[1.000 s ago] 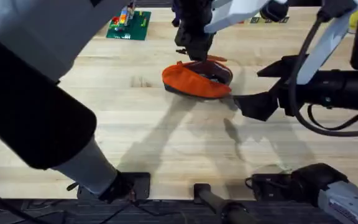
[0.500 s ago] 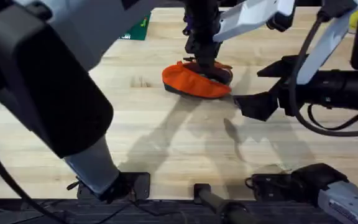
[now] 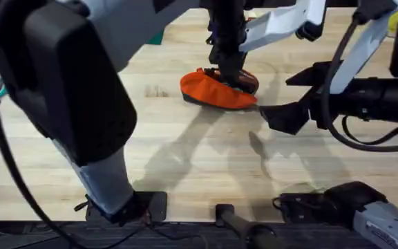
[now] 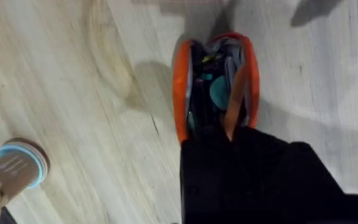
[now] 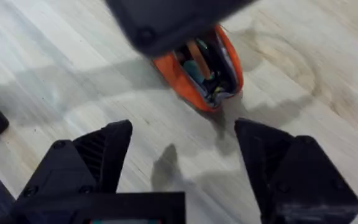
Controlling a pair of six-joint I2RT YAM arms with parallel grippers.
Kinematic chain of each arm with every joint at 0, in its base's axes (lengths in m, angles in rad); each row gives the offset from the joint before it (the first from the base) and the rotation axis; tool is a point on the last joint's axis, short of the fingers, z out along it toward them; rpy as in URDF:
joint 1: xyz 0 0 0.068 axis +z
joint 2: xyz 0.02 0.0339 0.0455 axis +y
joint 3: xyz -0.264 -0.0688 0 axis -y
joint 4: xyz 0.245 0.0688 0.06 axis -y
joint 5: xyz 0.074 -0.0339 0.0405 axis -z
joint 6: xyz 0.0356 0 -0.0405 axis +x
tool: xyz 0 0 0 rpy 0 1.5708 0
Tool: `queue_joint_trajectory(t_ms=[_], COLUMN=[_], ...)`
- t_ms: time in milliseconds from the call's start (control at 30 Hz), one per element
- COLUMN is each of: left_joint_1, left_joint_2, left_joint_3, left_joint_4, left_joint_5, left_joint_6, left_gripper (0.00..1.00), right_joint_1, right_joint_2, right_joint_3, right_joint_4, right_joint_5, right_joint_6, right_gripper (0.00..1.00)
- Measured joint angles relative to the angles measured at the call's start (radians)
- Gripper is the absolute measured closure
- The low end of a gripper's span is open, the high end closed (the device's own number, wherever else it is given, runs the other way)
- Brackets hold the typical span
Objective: Unzip the bag, pick up the pens from the table one at a time and place them inside, then zip the bag closed.
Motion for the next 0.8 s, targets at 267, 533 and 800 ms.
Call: queue_joint_trajectory(t_ms=[267, 533, 800], left_joint_1=[-0.003, -0.006, -0.008], left_joint_2=[0.016, 0.018, 0.075], left_joint_3=[0.0, 0.0, 0.0], left_joint_4=[0.019, 0.021, 0.009], left_joint_5=[0.034, 0.077, 0.081], left_joint_6=[0.0, -0.015, -0.023], left_gripper=[0.959, 0.959, 0.959], right_joint_1=[0.0, 0.0, 0.0], right_joint_2=[0.0, 0.0, 0.0], right_joint_3=[0.0, 0.0, 0.0], right_joint_4=[0.0, 0.0, 0.0], right_joint_5=[0.0, 0.0, 0.0], right_joint_6=[0.0, 0.0, 0.0], right_gripper=[0.004, 0.003, 0.003])
